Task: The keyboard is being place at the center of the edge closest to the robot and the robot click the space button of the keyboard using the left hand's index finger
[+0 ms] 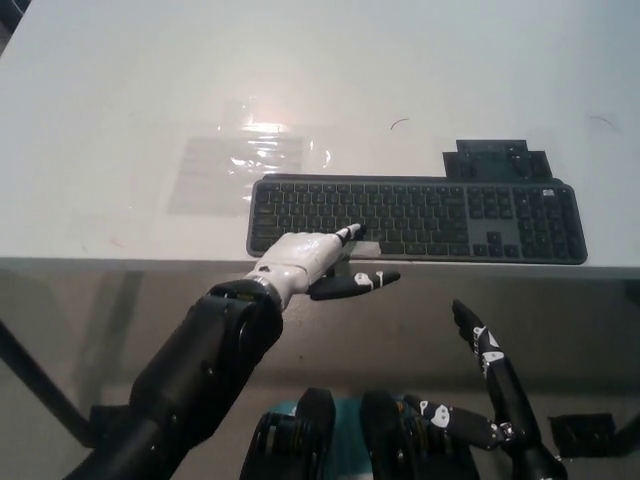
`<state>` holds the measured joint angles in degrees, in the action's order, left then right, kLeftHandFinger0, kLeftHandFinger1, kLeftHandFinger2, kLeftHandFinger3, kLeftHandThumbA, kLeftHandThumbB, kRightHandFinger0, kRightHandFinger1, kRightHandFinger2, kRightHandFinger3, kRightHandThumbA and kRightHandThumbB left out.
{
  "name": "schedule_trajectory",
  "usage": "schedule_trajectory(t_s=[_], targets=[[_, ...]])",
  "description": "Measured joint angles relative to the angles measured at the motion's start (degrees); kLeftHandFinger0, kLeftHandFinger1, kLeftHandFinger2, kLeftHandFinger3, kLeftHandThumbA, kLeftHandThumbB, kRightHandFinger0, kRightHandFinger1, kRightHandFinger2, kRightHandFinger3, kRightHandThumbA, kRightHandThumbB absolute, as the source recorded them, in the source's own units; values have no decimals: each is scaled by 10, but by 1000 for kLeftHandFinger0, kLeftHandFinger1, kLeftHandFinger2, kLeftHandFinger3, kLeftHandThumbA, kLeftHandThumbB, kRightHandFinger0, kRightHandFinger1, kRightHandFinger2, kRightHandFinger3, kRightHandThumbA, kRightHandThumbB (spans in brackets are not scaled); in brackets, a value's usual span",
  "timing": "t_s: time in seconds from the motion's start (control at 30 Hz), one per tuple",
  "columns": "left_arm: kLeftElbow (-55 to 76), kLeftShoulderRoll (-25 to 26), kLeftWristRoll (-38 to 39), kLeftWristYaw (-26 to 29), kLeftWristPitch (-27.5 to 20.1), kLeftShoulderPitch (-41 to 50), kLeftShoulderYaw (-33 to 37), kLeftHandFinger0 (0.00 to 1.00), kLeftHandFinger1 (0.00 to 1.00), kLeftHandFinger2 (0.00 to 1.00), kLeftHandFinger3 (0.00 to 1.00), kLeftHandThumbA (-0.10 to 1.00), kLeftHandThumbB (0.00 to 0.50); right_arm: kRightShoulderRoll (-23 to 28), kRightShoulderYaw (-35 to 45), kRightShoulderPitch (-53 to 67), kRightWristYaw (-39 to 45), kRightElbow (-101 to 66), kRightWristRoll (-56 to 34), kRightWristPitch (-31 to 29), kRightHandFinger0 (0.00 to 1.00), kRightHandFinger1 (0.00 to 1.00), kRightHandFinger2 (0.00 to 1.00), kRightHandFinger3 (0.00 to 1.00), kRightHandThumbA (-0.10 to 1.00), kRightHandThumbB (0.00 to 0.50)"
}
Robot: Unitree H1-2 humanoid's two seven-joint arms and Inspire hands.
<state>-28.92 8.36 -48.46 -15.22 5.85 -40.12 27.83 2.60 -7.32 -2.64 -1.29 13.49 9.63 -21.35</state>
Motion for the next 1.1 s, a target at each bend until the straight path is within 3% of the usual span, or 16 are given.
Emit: schedule_trajectory(t_s=[0.07,0.13,0.23,0.33,0.5,0.53,0.57,0.6,0.63,0.67,0.7,0.8,0.9,0.93,1.0,1.1], targets=[[-6,-1,3,6,-3,0,4,1,5,163,1000,1000,457,-1,0,-3,0,-1,0,0,1000,1000,1000,1000,1000,353],[13,4,4,7,-1,12,4,0,0,60,1000,1000,460,-1,-1,-4,0,-1,0,0,1000,1000,1000,1000,1000,353],[94,18,5,3,7,54,2,3,292,171,1000,1000,428,0,0,-3,0,-1,0,0,1000,1000,1000,1000,1000,356],[169,22,9,-5,12,94,2,0,251,201,1000,1000,422,1,0,-3,0,2,0,1,1000,1000,1000,1000,1000,355],[271,23,27,-19,13,148,2,0,0,51,1000,1000,474,1,0,-4,0,7,0,2,1000,1000,1000,1000,1000,354],[290,23,32,-21,13,158,2,122,150,230,1000,1000,449,1,0,-4,0,8,0,2,1000,1000,1000,1000,1000,370],[309,23,39,-22,13,167,1,149,127,202,1000,1000,447,1,0,-3,0,8,0,2,1000,1000,1000,1000,1000,371],[332,23,49,-23,13,177,0,485,338,347,1000,1000,419,1,0,-3,0,8,0,2,1000,1000,1000,1000,1000,372],[349,23,57,-24,13,184,-1,857,613,677,1000,1000,385,1,0,-3,0,8,0,2,1000,1000,1000,1000,1000,365],[375,23,71,-25,13,195,-2,993,767,889,1000,1000,413,1,0,-2,0,8,0,2,1000,1000,1000,1000,1000,356],[399,24,85,-25,13,205,-4,1000,1000,1000,1000,1000,415,1,0,-1,0,8,0,2,1000,1000,1000,1000,1000,339],[459,28,120,-26,12,228,-8,1000,1000,1000,1000,1000,339,1,0,3,0,8,0,2,1000,1000,1000,1000,1000,335],[507,39,150,-27,10,246,-14,1000,1000,1000,1000,1000,478,1,0,6,0,9,0,2,1000,1000,1000,1000,1000,356],[523,43,163,-27,10,251,-17,1000,1000,1000,1000,1000,418,1,0,7,0,9,0,2,1000,1000,1000,1000,1000,370],[556,54,188,-26,9,263,-28,1000,1000,1000,1000,1000,403,1,0,8,0,9,0,2,1000,1000,1000,1000,1000,369],[587,65,222,-26,0,285,-42,1000,1000,1000,1000,1000,494,1,0,9,0,10,0,2,1000,1000,1000,1000,1000,367]])
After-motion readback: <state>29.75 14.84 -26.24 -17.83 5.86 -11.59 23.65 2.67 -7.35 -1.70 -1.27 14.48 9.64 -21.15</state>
